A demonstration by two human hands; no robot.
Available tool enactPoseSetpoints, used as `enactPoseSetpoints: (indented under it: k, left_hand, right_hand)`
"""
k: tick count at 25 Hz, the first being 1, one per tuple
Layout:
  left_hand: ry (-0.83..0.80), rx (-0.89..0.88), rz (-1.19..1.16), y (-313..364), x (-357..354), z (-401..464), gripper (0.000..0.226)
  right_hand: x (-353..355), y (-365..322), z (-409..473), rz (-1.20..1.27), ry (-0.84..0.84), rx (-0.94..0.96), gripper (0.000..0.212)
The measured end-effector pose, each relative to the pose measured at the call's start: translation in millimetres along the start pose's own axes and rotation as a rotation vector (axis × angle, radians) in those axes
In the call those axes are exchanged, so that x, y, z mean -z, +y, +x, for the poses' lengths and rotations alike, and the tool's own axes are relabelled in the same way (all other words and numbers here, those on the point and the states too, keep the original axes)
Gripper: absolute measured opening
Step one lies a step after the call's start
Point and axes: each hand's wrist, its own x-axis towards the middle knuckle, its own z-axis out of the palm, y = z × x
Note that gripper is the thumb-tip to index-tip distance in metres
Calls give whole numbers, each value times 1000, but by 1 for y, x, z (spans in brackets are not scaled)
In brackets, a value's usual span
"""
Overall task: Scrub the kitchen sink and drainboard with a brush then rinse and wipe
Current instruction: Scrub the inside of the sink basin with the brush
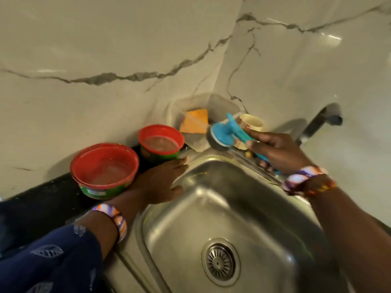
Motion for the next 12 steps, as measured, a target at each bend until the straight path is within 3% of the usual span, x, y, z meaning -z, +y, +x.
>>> enactPoseSetpoints:
  k: [3, 6, 8, 12]
  left_hand:
    - [-45, -13, -51, -2, -5, 3, 69]
    - [-15, 53, -132, -3, -8, 4, 76]
    - [10, 40, -125, -2, -8, 7, 75]
    - [69, 1, -96, 0, -8, 7, 73]
  right_hand:
    - [52, 46, -59, -365, -75, -146, 45]
    - [65, 107, -110, -998, -191, -335, 42]
    - [54, 135, -130, -1360, -264, -355, 38]
    - [2, 173, -122, -1398, -315, -411, 31]
